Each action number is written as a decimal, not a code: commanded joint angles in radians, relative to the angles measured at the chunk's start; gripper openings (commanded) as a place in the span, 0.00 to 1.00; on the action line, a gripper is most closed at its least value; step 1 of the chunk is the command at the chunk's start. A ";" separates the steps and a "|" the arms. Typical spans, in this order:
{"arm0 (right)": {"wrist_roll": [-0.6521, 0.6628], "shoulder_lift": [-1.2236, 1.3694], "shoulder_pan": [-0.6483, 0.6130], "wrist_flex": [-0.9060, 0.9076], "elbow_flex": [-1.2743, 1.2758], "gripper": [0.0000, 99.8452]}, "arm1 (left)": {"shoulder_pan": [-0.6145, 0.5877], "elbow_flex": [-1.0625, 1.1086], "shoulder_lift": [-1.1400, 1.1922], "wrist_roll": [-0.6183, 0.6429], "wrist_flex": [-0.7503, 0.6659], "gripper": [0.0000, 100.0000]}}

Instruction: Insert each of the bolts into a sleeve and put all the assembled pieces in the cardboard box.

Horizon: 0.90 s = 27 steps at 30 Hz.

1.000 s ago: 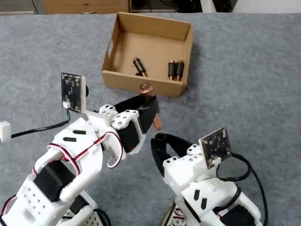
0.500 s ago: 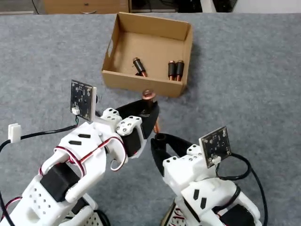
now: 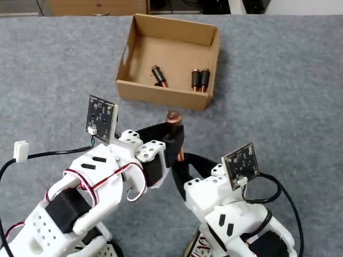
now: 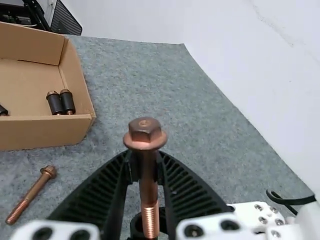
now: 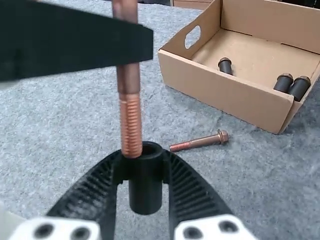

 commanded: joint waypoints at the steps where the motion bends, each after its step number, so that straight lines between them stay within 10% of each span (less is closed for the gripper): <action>1: 0.011 -0.081 -0.005 -0.012 -0.005 0.00 | 0.009 -0.031 -0.012 0.000 0.006 0.02; 27: 0.011 -0.082 -0.038 0.009 -0.033 0.00 | 0.006 0.037 -0.012 -0.002 -0.002 0.02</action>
